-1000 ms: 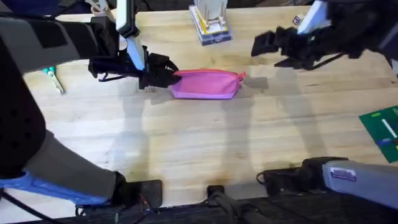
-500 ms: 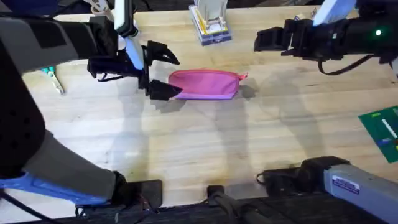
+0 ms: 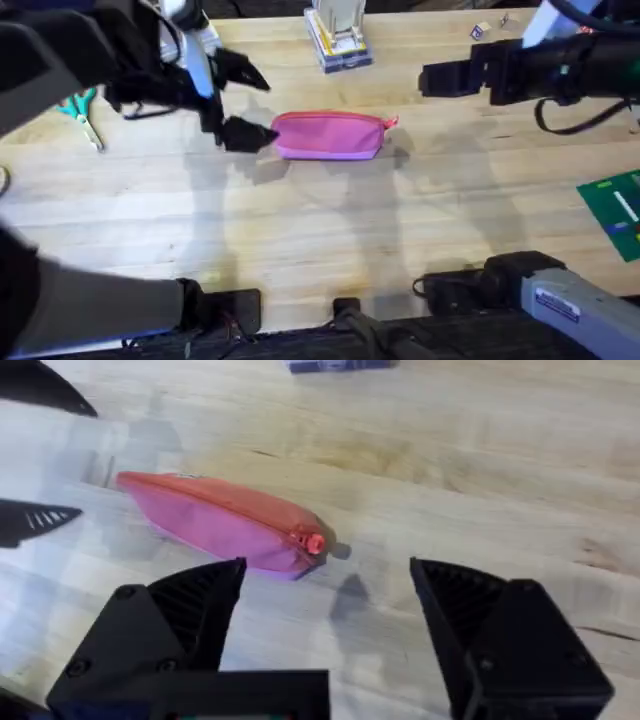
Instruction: Unzip the bag, pick up the pens from the table one at a time and place them inside, then zip the bag closed.
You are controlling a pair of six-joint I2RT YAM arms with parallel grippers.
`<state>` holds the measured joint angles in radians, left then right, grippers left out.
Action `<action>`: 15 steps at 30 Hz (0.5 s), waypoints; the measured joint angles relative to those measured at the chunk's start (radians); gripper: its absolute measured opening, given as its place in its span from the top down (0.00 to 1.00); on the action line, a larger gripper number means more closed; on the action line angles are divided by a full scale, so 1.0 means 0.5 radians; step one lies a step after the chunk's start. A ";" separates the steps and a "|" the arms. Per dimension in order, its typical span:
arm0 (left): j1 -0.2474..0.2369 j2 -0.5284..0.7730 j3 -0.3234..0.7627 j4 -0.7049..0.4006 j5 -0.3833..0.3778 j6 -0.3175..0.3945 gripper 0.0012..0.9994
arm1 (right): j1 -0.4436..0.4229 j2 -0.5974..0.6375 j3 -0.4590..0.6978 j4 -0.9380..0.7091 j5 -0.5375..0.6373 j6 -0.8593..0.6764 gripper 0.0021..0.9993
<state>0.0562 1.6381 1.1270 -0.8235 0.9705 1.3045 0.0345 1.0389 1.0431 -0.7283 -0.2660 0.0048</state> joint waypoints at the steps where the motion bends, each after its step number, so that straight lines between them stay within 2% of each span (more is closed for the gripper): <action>1: -0.001 -0.061 0.024 0.000 -0.047 -0.071 0.00 | 0.000 -0.028 0.000 -0.006 0.001 -0.011 0.00; 5: -0.001 -0.306 0.113 -0.001 -0.247 -0.403 0.00 | 0.000 -0.145 0.000 -0.012 0.007 -0.029 0.00; 11: -0.001 -0.685 0.169 -0.018 -0.604 -1.040 0.00 | 0.000 -0.290 0.000 -0.017 0.008 -0.040 0.00; 13: -0.001 -0.807 0.170 -0.081 -0.719 -1.227 0.00 | 0.000 -0.328 0.000 -0.026 0.008 -0.042 0.00; 15: -0.001 -0.909 0.170 -0.169 -0.807 -1.347 0.00 | 0.000 -0.360 0.000 -0.026 0.008 -0.043 0.00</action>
<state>0.0559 1.1838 1.2118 -0.9078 0.5671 0.6309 0.0345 0.8589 1.0431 -0.7414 -0.2619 -0.0166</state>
